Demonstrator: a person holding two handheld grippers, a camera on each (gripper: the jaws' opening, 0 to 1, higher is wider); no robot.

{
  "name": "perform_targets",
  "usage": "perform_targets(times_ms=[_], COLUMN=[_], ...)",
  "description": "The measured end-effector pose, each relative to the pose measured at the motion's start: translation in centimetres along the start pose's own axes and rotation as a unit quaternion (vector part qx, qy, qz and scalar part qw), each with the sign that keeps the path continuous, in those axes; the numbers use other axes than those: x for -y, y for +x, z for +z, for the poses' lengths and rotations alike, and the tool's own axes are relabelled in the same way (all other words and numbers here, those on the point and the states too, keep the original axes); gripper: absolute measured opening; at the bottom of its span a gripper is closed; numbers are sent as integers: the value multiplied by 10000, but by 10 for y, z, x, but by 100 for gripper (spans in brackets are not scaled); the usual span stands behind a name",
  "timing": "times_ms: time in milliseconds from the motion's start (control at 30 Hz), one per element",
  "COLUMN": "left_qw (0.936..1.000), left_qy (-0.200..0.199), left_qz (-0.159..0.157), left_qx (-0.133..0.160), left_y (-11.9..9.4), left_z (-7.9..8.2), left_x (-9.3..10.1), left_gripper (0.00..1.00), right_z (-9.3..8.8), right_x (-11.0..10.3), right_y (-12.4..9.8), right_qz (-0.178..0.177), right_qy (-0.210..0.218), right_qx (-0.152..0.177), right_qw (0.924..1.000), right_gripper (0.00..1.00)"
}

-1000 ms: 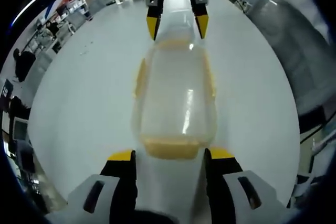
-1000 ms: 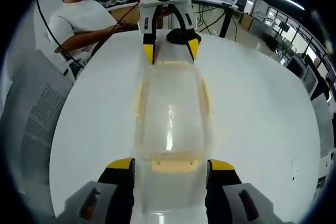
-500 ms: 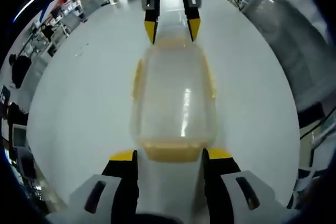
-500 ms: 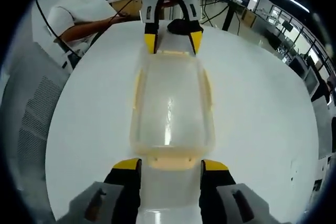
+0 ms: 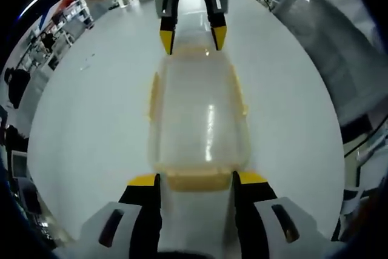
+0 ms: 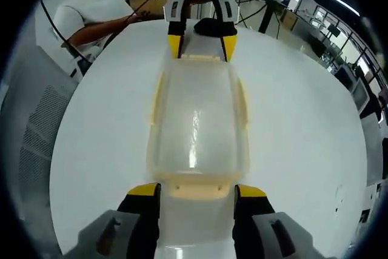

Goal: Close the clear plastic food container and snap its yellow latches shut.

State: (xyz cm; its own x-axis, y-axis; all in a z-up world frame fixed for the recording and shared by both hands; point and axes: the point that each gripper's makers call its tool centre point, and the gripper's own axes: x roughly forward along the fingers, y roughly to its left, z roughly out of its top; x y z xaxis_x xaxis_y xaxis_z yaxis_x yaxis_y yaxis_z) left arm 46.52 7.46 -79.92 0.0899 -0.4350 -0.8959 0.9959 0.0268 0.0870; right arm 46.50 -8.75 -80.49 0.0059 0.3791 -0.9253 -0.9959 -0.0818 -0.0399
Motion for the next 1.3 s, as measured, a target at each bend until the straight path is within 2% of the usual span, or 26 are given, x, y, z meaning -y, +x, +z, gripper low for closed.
perform_targets(times_ms=[267, 467, 500, 733, 967, 1300], left_qw=[9999, 9996, 9998, 9994, 9987, 9986], left_qy=[-74, -209, -136, -204, -207, -228], left_qz=[-112, -133, -128, -117, -209, -219], left_qx=[-73, -113, -104, -259, -422, -431], left_y=[1, 1, 1, 3, 3, 3], left_z=[0, -1, -1, -1, -1, -2], left_x=[2, 5, 5, 6, 7, 7], left_gripper=[44, 39, 39, 39, 39, 38], right_z=[1, 1, 0, 1, 0, 0], right_x=[0, -3, -2, -3, -2, -2], right_y=[2, 1, 0, 2, 2, 2], right_qz=[116, 181, 171, 179, 240, 223], right_qy=[63, 15, 20, 58, -39, 53], right_qx=[21, 30, 14, -182, -192, -232], right_qw=[9999, 9998, 9999, 9997, 9995, 9995], right_gripper=[45, 39, 38, 37, 38, 36])
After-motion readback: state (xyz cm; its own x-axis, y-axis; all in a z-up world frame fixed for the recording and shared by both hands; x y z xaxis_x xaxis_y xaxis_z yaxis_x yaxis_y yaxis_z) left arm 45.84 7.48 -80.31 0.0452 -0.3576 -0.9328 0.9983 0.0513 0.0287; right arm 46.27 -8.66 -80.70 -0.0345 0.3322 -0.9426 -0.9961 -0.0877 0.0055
